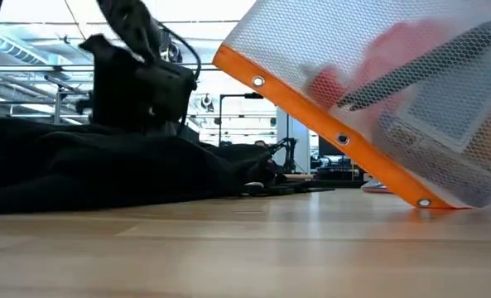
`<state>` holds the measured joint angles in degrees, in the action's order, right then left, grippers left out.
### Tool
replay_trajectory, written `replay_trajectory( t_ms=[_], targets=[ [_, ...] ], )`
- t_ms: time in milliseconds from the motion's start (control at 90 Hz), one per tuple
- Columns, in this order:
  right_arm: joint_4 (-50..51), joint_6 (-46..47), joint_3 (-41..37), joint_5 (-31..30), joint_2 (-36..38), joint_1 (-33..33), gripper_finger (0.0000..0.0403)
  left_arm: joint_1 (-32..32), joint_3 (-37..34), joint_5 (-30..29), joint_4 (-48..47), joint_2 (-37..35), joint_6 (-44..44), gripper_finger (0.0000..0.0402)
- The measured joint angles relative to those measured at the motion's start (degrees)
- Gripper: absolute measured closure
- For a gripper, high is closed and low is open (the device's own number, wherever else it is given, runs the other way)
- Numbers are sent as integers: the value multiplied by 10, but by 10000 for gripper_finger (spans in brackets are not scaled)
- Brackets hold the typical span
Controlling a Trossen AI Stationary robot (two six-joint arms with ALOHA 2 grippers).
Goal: Unpack backpack
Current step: Put the zip bag into the black backpack
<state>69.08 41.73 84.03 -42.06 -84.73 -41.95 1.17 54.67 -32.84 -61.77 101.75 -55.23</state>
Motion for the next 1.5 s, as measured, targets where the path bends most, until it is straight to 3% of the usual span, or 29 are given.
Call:
replay_trajectory(
  t_ms=[78,200,522,767,922,1100,1300,1500],
  targets=[
    [0,1,0,0,0,0,403,-1,-28,55,68,0,31,389],
    [0,2,0,0,0,0,403,-7,-40,81,135,-4,73,389],
    [0,1,0,1,0,0,403,-51,30,152,215,-5,99,389],
    [2,-1,0,1,0,0,403,-108,81,209,274,-4,179,388],
    [2,-2,0,1,0,0,403,-124,131,177,188,-12,194,392],
    [4,-4,0,0,0,0,403,-139,198,72,39,-25,96,398],
    [6,-3,0,0,0,0,403,-140,198,23,22,-22,66,395],
    [7,-3,0,0,0,0,403,-98,155,-56,31,-13,61,395]
  ],
)
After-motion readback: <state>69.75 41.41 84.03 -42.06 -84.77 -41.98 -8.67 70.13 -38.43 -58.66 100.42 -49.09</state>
